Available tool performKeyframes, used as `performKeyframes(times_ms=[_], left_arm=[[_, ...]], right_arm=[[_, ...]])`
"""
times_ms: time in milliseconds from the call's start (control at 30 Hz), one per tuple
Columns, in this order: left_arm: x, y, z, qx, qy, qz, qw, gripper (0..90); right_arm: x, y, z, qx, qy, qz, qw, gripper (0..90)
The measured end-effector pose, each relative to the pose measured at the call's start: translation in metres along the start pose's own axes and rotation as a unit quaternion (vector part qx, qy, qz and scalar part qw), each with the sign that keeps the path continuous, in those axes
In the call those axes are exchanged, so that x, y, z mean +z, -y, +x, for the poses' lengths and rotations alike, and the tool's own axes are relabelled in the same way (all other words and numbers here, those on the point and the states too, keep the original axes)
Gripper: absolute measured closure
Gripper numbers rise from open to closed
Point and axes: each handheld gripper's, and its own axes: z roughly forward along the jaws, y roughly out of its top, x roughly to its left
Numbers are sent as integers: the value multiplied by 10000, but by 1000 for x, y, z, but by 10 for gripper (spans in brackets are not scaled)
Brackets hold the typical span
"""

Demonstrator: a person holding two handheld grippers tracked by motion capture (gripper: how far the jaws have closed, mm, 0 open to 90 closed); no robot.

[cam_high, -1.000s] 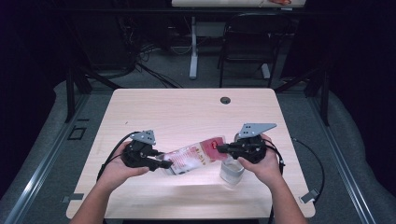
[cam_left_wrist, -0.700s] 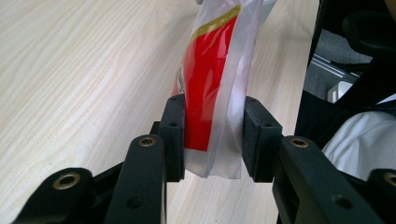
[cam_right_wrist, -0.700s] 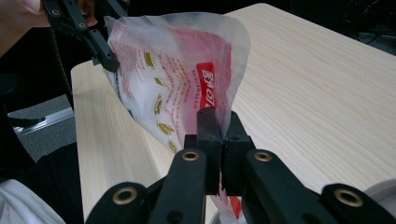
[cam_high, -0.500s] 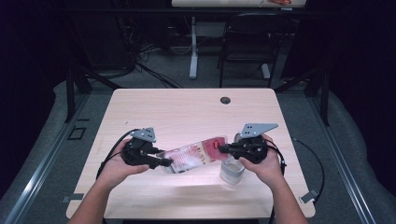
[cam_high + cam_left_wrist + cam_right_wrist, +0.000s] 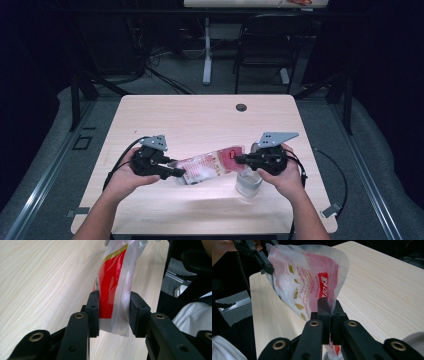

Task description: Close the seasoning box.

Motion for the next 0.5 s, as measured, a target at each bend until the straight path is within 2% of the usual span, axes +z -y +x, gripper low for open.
performKeyframes(times_ms=[500], left_arm=[[-3, -6, -1, 35, -5, -23, 10000, 661]], right_arm=[[-2, 1, 0, -15, 37, 32, 10000, 893]])
